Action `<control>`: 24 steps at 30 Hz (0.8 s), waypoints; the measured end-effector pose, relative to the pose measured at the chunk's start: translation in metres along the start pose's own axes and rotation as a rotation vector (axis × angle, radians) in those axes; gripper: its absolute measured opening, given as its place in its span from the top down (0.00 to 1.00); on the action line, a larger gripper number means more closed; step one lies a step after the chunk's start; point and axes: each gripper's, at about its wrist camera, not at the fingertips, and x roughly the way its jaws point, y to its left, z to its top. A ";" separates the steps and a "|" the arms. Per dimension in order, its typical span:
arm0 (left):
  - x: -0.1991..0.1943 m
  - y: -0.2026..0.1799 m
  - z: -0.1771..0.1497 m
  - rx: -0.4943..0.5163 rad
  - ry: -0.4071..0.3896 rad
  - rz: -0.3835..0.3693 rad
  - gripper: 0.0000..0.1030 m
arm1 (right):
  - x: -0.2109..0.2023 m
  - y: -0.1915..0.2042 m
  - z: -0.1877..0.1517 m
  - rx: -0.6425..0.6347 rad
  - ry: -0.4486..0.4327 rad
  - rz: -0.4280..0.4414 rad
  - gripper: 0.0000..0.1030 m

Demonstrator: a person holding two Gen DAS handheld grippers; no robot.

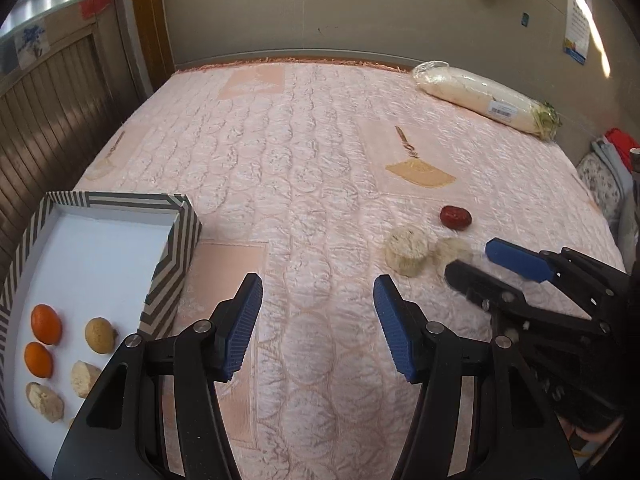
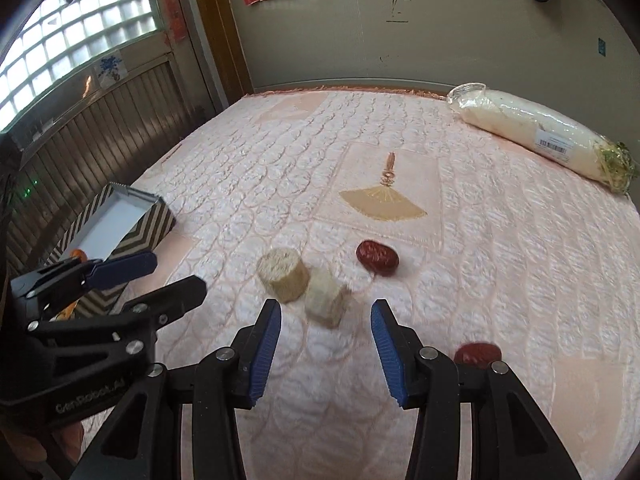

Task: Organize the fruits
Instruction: 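Withdraw both open tools from the tray toward the remaining cakes, then grasp a round beige cake with the left tool while the right tool grasps another cake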

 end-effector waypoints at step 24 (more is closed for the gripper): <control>0.043 -0.048 0.016 0.090 0.047 -0.044 0.43 | -0.045 -0.057 -0.012 0.039 -0.020 -0.138 0.55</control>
